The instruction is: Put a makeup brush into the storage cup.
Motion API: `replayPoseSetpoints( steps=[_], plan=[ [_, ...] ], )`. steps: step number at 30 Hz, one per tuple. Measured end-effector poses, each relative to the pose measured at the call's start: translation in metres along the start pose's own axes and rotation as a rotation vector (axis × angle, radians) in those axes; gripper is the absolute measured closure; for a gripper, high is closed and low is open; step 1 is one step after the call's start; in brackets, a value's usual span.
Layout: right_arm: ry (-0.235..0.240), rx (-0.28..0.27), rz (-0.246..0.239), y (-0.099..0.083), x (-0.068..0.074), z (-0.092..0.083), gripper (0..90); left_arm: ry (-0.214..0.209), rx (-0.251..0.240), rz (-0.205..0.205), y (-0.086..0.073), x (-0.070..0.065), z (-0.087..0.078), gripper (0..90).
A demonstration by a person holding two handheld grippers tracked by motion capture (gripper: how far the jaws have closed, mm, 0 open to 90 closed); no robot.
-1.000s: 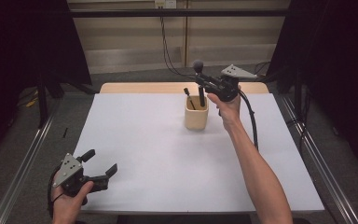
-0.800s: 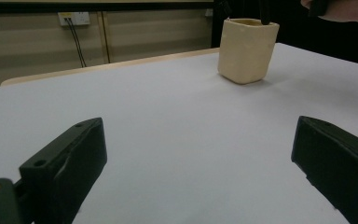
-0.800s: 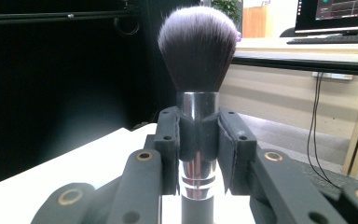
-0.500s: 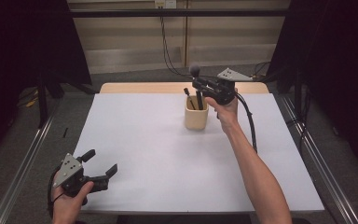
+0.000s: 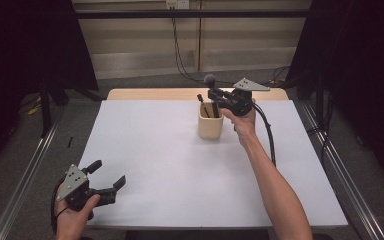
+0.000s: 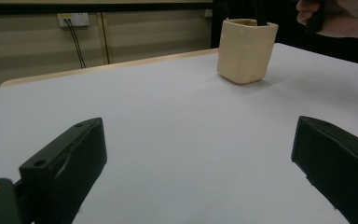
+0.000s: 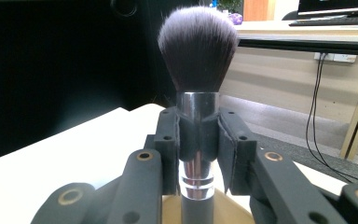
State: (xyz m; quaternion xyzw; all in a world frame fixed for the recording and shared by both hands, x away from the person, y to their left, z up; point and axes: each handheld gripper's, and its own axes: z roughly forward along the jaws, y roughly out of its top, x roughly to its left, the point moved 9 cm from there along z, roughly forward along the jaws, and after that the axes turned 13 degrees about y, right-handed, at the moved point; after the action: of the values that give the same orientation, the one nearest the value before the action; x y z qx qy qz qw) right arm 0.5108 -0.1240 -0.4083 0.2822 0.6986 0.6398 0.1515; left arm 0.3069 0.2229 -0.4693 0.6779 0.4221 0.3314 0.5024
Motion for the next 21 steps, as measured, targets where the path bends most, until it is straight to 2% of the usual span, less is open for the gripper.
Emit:
replayPoseSetpoints(
  steps=[13,21],
  plan=[
    [-0.005,0.014,0.035,-0.017,-0.002,0.003,71.7,-0.003,0.001,0.007,0.0,-0.001,0.0,3.2],
    [-0.001,0.026,0.037,-0.023,0.0,0.004,71.7,-0.003,0.001,0.004,0.0,-0.001,0.0,3.2]
  ],
)
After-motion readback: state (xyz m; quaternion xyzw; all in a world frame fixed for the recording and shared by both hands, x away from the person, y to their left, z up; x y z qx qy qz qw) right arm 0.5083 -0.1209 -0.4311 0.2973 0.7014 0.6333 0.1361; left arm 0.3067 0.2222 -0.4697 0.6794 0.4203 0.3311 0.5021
